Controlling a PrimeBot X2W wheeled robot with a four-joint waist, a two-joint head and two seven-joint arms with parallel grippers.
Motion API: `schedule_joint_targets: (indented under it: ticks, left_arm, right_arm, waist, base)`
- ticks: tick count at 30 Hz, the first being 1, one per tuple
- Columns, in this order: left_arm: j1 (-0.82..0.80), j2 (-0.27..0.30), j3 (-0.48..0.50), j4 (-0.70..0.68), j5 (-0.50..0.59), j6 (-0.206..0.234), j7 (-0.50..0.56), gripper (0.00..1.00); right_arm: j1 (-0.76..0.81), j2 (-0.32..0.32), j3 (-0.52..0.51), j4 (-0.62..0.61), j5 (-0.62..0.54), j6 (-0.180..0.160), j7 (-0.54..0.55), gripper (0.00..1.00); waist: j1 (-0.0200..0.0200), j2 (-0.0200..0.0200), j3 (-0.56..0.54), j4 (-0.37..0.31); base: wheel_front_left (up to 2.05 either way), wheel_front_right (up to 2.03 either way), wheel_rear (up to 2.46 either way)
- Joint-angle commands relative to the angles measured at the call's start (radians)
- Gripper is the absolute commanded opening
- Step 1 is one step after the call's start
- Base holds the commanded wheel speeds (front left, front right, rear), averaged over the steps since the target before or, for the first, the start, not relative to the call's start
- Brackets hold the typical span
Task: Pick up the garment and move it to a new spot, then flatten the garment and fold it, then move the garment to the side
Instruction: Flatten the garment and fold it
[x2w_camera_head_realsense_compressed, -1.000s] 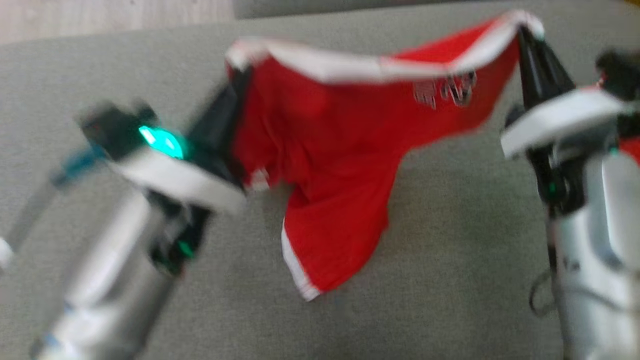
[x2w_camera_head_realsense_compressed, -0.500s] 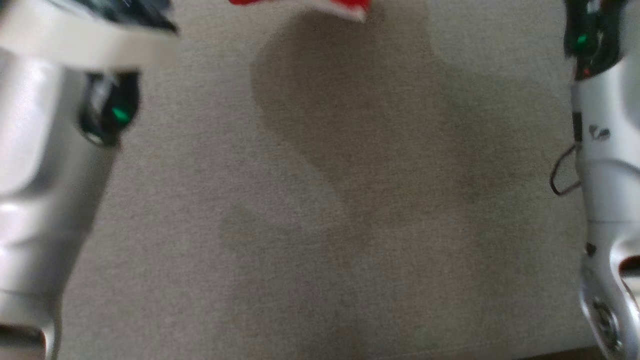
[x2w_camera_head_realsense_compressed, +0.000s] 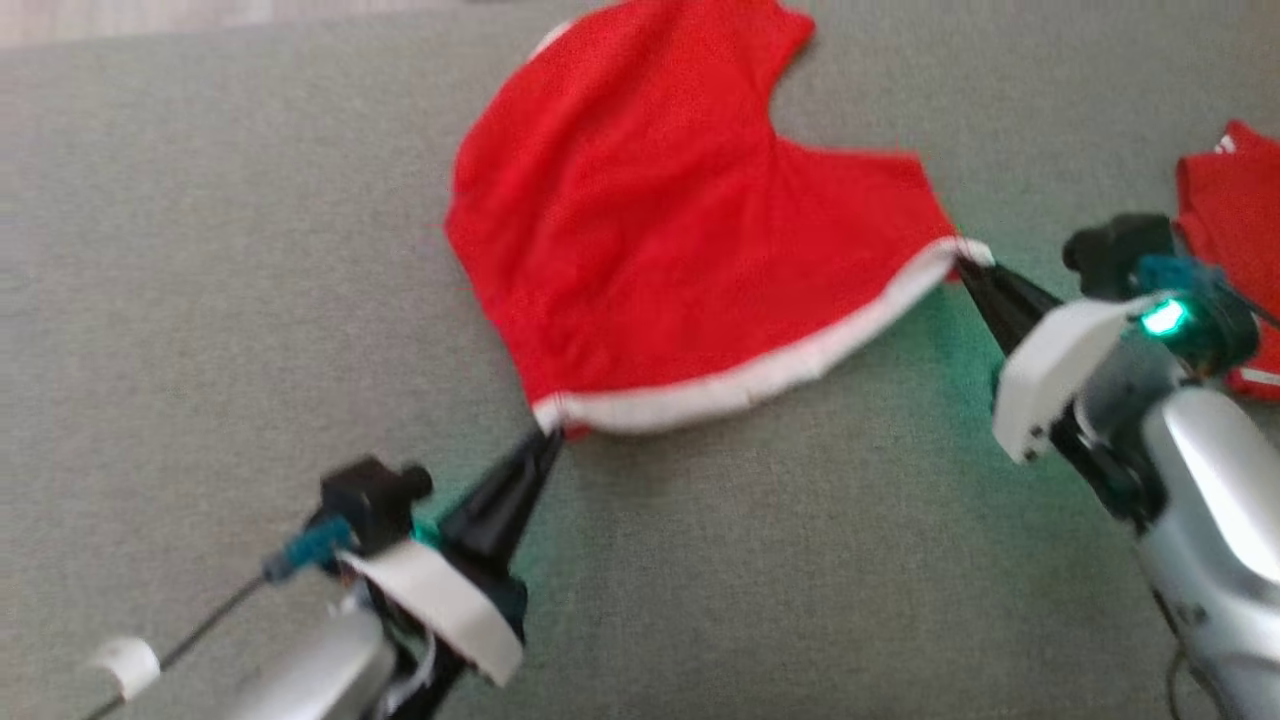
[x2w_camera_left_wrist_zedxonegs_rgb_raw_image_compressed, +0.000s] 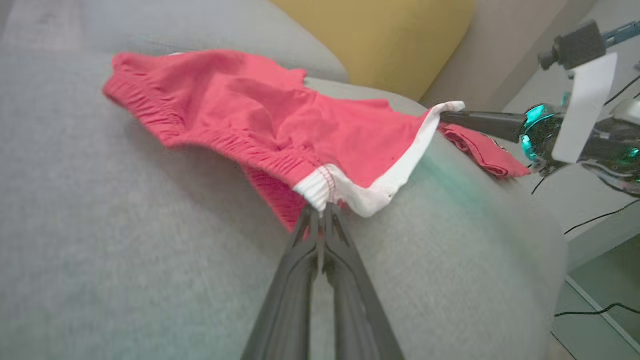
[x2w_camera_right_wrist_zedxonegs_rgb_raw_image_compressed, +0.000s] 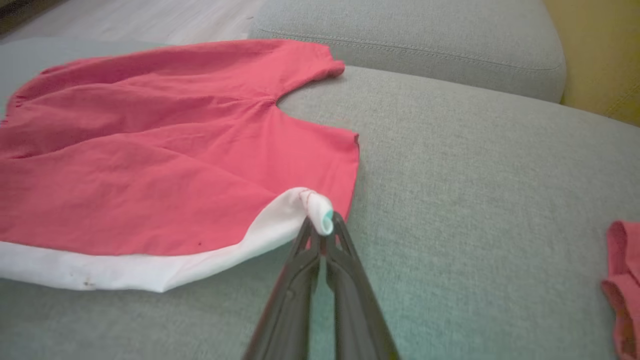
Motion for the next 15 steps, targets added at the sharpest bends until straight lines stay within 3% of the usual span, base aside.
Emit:
schedule_joint_targets:
  ticks: [1,8,9,13,15]
  left_arm:
    - [-0.003,0.033,0.023,-0.045,-0.012,0.019,0.014,0.00]
    - [0.156,0.085,0.001,-0.211,-0.111,0.098,0.124,0.00]
    - [0.156,0.085,0.001,-0.211,-0.111,0.098,0.124,0.00]
    - [0.224,0.140,0.015,-0.362,-0.170,0.155,0.181,0.00]
    - [0.238,0.158,0.032,-0.428,-0.177,0.176,0.177,0.00]
  right_arm:
    - [0.024,-0.035,-0.008,-0.078,0.013,0.007,0.036,0.00]
    - [0.280,-0.089,-0.138,-0.322,0.042,0.007,0.300,0.00]
    - [0.280,-0.089,-0.138,-0.322,0.042,0.007,0.300,0.00]
    - [0.426,-0.070,-0.276,-0.524,0.010,0.007,0.467,0.00]
    - [0.459,-0.047,-0.333,-0.623,-0.017,0.007,0.498,0.00]
  waist:
    - [0.0001,0.0000,-0.026,0.015]
    - [0.0001,0.0000,-0.075,0.040]
    - [0.0001,0.0000,-0.075,0.040]
    - [0.0001,0.0000,-0.076,0.050]
    - [0.0001,0.0000,-0.069,0.055]
  base:
    - [0.00,0.00,0.00]
    - [0.00,0.00,0.00]
    - [0.00,0.00,0.00]
    - [0.00,0.00,0.00]
    - [0.00,0.00,0.00]
